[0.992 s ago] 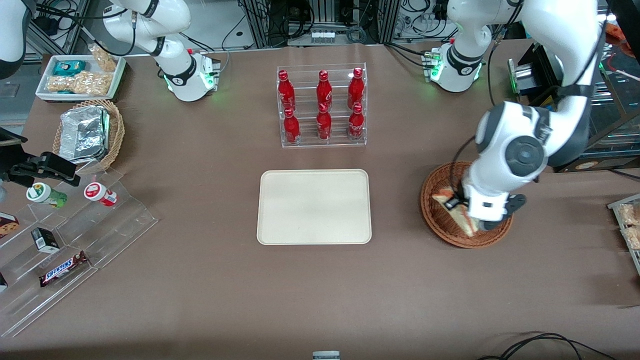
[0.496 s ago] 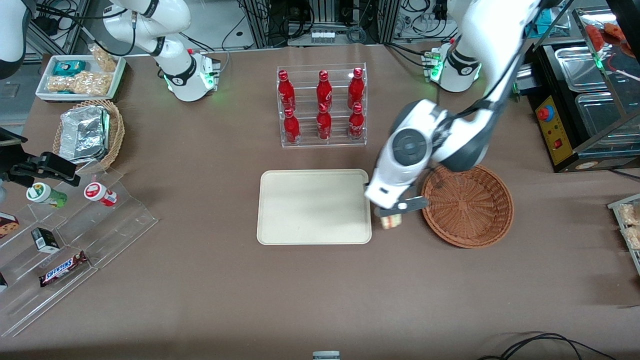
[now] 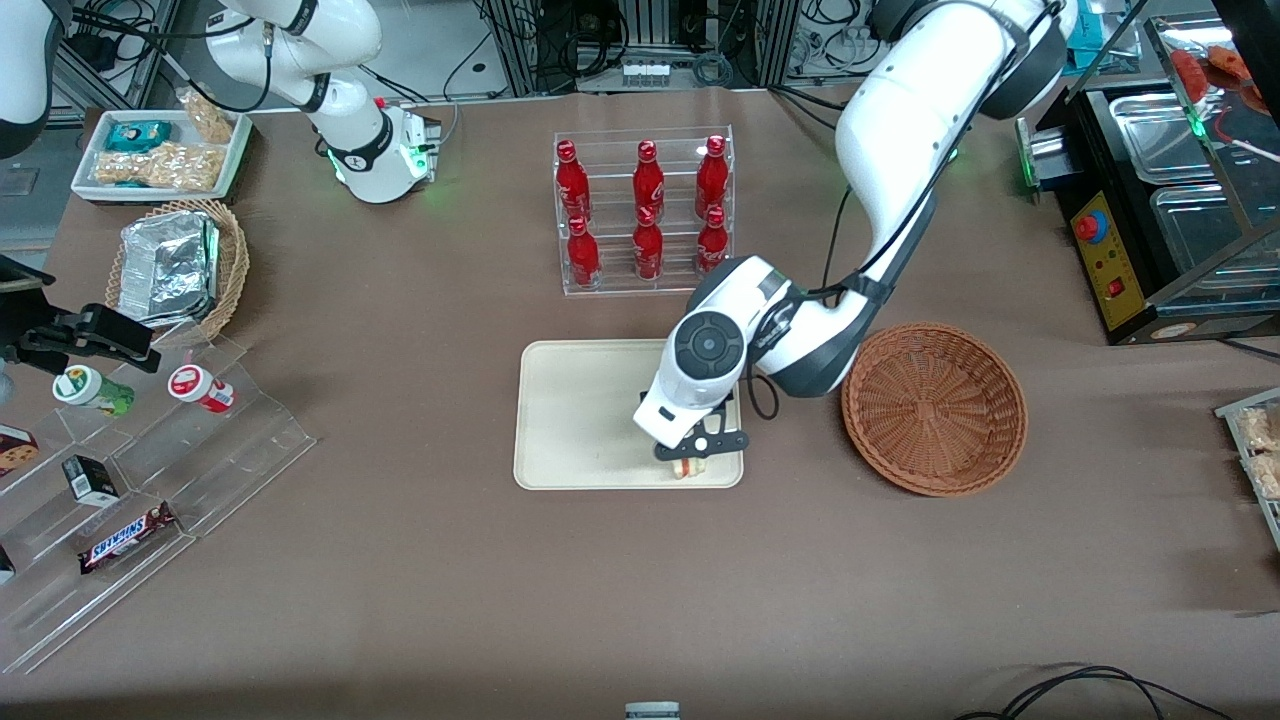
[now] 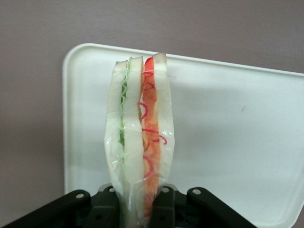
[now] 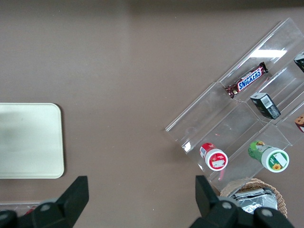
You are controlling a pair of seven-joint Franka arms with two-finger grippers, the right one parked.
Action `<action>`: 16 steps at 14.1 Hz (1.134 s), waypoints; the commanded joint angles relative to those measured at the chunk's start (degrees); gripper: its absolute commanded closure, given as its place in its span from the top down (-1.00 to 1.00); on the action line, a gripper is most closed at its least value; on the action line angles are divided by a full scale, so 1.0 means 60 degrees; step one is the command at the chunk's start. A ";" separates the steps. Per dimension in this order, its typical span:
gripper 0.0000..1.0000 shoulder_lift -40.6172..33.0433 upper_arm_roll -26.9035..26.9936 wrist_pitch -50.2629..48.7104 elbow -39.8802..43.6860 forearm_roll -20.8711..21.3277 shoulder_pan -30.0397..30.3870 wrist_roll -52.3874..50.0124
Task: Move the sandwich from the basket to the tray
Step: 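Lift the sandwich and carry it over the cream tray, then lower the sandwich onto the tray and open the left gripper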
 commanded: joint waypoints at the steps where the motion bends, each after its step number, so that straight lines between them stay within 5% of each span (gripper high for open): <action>1: -0.86 0.0750 0.0059 -0.0235 0.1061 0.0140 -0.0633 -0.0055; 7: -0.76 0.1103 0.0117 -0.0250 0.1165 0.0155 -0.1104 -0.0143; 9: -0.41 0.1118 0.0117 -0.0235 0.1165 0.0097 -0.1118 -0.0172; 11: 0.21 0.1133 0.0117 -0.0148 0.1165 0.0082 -0.1118 -0.0187; 16: 1.00 0.1090 0.0176 0.0219 0.1150 0.0184 -0.1177 -0.0583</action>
